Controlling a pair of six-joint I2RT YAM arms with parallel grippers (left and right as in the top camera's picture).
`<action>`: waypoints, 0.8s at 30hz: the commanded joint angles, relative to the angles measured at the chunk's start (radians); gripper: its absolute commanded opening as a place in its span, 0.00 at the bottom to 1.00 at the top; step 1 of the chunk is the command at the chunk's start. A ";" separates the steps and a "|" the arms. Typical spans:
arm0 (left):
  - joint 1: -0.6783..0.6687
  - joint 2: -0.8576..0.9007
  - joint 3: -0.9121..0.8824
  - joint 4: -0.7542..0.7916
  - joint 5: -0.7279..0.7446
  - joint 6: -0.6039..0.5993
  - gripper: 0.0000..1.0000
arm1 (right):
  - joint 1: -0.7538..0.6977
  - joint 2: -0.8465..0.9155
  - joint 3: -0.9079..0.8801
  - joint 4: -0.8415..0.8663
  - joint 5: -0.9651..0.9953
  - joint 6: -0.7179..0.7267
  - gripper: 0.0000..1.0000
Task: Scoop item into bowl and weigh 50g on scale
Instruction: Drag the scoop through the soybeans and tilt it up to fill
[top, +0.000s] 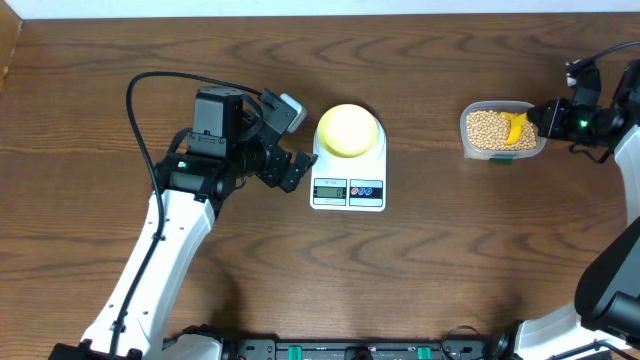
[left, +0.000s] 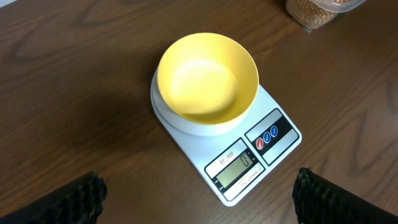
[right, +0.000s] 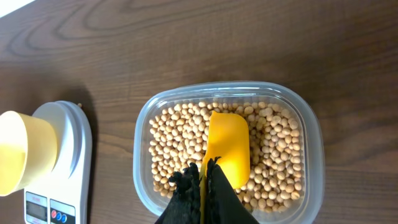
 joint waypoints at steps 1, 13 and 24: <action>-0.002 -0.015 0.006 0.001 0.010 0.017 0.98 | -0.017 0.009 -0.008 -0.011 -0.064 -0.013 0.01; -0.002 -0.015 0.006 0.001 0.010 0.017 0.98 | -0.072 0.009 -0.008 -0.023 -0.095 -0.019 0.01; -0.002 -0.015 0.006 0.001 0.010 0.017 0.98 | -0.146 0.009 -0.008 -0.023 -0.203 -0.019 0.01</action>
